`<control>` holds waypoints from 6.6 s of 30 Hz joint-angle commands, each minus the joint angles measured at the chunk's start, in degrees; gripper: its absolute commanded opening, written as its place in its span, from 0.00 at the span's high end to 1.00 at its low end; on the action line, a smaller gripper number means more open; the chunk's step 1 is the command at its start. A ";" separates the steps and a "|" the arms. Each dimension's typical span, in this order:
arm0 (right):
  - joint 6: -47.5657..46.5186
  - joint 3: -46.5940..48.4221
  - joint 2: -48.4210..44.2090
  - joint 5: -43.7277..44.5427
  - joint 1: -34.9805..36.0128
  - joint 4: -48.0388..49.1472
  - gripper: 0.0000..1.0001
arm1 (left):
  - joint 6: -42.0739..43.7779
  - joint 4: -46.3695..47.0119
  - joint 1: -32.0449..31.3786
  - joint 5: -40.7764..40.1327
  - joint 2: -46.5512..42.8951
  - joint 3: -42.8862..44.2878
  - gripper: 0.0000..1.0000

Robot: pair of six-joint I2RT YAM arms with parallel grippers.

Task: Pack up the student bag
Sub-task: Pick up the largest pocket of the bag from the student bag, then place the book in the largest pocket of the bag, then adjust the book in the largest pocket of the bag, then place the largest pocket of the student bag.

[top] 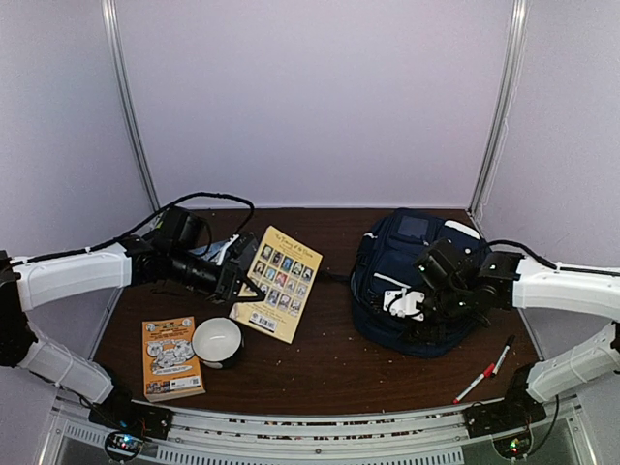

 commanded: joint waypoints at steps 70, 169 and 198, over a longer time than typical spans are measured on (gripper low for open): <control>1.32 33.97 -0.47 -15.14 -10.53 -7.74 1.00 | -32.77 23.79 -10.74 7.57 73.99 70.68 0.68; 8.65 29.22 -1.07 -21.93 -16.91 -1.51 1.00 | 55.58 -3.93 -29.46 -57.88 55.30 59.29 1.00; 1.36 18.08 2.63 -27.28 -10.44 -2.30 0.59 | 14.20 -7.00 -14.85 -64.13 2.95 9.23 0.02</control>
